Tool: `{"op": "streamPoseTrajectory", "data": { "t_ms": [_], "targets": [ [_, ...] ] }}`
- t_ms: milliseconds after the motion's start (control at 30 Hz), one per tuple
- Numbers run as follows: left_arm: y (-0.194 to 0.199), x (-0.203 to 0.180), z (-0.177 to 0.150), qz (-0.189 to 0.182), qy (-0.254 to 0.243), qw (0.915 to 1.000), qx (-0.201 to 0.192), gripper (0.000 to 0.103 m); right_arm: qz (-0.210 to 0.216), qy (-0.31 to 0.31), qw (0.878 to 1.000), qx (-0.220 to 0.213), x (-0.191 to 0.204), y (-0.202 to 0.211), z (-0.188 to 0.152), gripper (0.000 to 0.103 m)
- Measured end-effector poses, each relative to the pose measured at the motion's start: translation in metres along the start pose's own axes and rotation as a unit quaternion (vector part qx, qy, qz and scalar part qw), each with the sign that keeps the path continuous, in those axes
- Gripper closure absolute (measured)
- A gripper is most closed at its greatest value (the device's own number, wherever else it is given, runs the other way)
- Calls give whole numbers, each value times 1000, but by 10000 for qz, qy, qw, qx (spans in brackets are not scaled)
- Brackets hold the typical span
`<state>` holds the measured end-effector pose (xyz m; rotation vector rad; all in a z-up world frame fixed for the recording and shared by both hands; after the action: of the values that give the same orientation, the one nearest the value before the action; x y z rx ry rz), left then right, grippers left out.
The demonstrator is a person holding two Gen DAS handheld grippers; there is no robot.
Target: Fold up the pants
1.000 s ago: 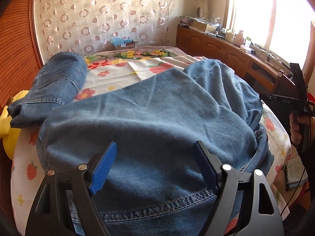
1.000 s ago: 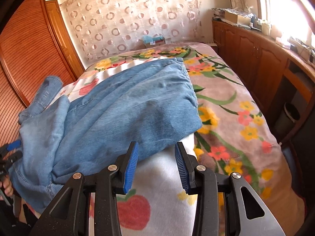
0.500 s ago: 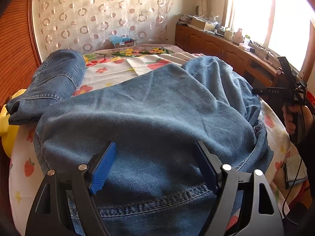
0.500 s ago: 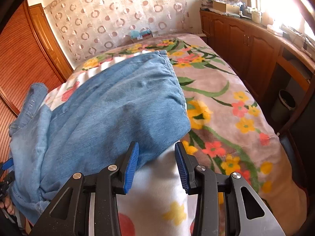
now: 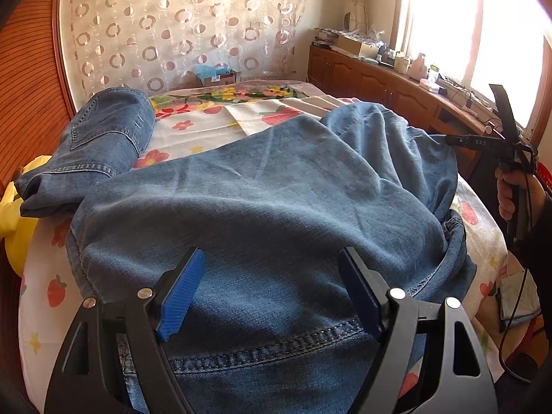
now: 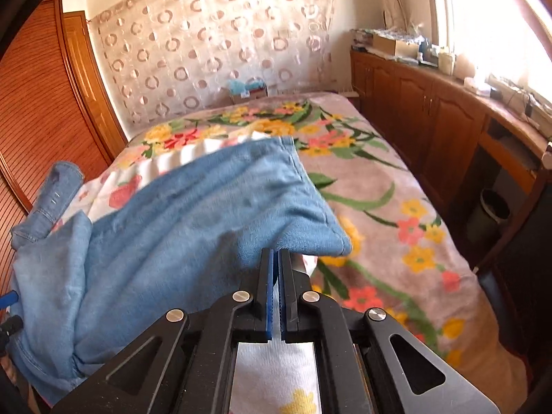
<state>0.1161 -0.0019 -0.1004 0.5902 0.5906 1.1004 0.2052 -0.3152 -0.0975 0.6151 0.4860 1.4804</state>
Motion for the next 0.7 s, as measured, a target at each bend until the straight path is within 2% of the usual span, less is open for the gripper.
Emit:
{"op": "streamPoseTrajectory", "data": {
  "t_ms": [100,300,500,600,700],
  "targets": [
    [3,1,0,15,-5,10000,-23,23,125,31,9998,-124,7,10,4,102],
    [24,3,5,44,23,9998,-212,23,732,296,9955,-526,37,56,18,102],
    [46,4,15,85,-12,9989,-452,23,1576,1023,9779,-920,95,132,14,102],
    [54,4,19,84,4,9984,-564,23,1984,1277,9674,-917,115,159,8,102],
    [57,4,20,90,8,9982,-600,23,2088,1390,9649,-776,123,165,7,100]
  ]
}}
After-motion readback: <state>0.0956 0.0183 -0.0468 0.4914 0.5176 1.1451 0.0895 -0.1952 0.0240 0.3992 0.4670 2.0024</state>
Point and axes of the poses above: each gripper's, at about its wrist camera, not at the fingertips, and y roughly against the way its jaws point, x to its left, z to its top, the point moved 1 cm from there along -y, roughly the way its jaws point, and after that the axes turned 7 degrees about -z, right-handed, at the moved point
